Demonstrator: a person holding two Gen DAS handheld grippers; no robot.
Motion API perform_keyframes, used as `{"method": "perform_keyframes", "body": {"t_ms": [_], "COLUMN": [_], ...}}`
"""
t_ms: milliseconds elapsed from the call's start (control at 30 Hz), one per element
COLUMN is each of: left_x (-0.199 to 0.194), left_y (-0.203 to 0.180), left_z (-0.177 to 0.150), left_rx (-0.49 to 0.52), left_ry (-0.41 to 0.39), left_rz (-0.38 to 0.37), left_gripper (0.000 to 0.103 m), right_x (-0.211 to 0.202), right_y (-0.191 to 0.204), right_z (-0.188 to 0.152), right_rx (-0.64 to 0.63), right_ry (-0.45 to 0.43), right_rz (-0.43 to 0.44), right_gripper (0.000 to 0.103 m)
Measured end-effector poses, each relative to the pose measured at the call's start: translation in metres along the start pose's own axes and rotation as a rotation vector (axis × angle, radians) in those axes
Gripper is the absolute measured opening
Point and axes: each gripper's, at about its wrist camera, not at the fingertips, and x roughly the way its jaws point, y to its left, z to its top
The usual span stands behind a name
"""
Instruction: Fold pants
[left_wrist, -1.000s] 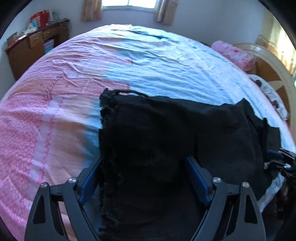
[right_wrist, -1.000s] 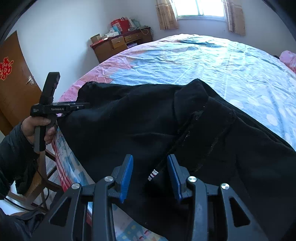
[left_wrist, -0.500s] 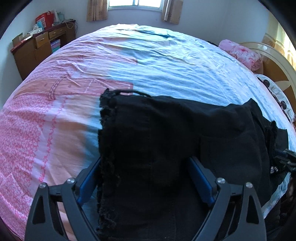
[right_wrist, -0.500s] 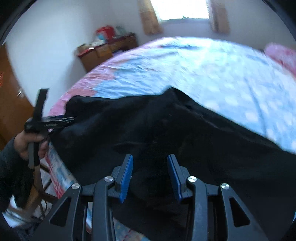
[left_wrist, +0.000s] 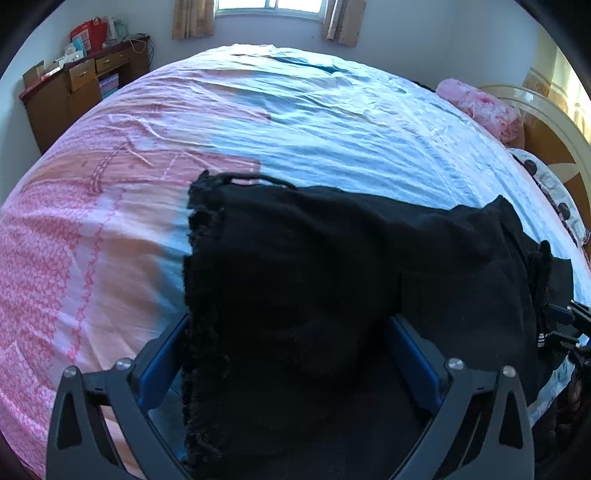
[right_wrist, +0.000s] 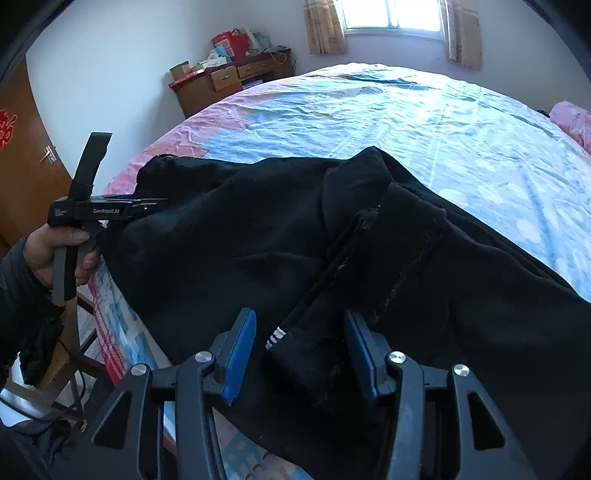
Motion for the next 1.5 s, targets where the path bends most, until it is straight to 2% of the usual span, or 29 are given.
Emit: {"method": "perform_keyframes", "body": {"t_ms": [100,200,267,400,467,533,633,700,767,833,900,967,1100,1233,1300,1333,1367,1433,1500], "left_x": [-0.001,-0.007,-0.011,-0.014,-0.015,-0.015,-0.015,-0.014,-0.013,-0.013,-0.014,-0.012,-0.012,-0.008,-0.008,-0.010,-0.013,-0.021,-0.021], "left_y": [-0.004,-0.007,-0.005,0.006,0.006,0.007,0.007,0.007,0.007,0.007,0.007,0.007,0.011,0.018,0.015,0.012,0.008,0.001,-0.002], "left_z": [-0.002,-0.004,-0.005,-0.006,-0.007,-0.006,-0.005,-0.005,-0.004,-0.004,-0.004,-0.003,-0.003,0.001,0.001,0.001,0.001,0.001,-0.002], "left_rx": [0.012,0.036,0.047,0.034,0.037,0.039,0.054,0.061,0.060,0.061,0.060,0.053,0.041,0.003,0.011,0.024,0.028,0.046,0.066], "left_ry": [-0.013,-0.031,-0.042,-0.054,-0.060,-0.058,-0.055,-0.054,-0.054,-0.053,-0.055,-0.057,-0.056,-0.051,-0.052,-0.053,-0.053,-0.063,-0.064], "left_rz": [0.014,0.010,-0.001,-0.053,-0.061,-0.068,-0.078,-0.078,-0.075,-0.075,-0.077,-0.083,-0.104,-0.147,-0.138,-0.131,-0.135,-0.118,-0.098], "left_gripper": [0.102,0.089,0.076,0.069,0.068,0.068,0.068,0.070,0.073,0.073,0.074,0.074,0.073,0.070,0.067,0.058,0.044,0.036,0.035], "right_x": [-0.015,-0.031,-0.036,-0.025,-0.005,0.026,0.062,0.084,0.101,0.104,0.102,0.104,0.096,0.062,0.047,0.040,0.035,0.027,0.023], "right_y": [-0.011,-0.034,-0.053,-0.090,-0.102,-0.114,-0.120,-0.121,-0.119,-0.123,-0.129,-0.129,-0.115,-0.121,-0.128,-0.129,-0.129,-0.126,-0.118], "right_z": [0.011,0.029,0.044,0.085,0.104,0.119,0.129,0.131,0.135,0.141,0.150,0.151,0.145,0.134,0.125,0.120,0.117,0.108,0.100], "right_rx": [0.050,0.149,0.220,0.346,0.374,0.422,0.453,0.489,0.515,0.535,0.569,0.572,0.464,0.478,0.502,0.514,0.520,0.528,0.522], "right_ry": [-0.014,-0.044,-0.054,-0.045,-0.004,0.082,0.182,0.240,0.264,0.228,0.166,0.164,0.180,0.097,0.064,0.050,0.040,0.028,0.025], "right_rz": [0.062,0.140,0.172,0.236,0.248,0.286,0.304,0.338,0.422,0.421,0.480,0.451,0.358,0.362,0.371,0.372,0.374,0.384,0.396], "right_gripper": [0.051,0.051,0.051,0.051,0.051,0.051,0.051,0.051,0.051,0.051,0.051,0.051,0.051,0.051,0.051,0.051,0.051,0.051,0.051]}}
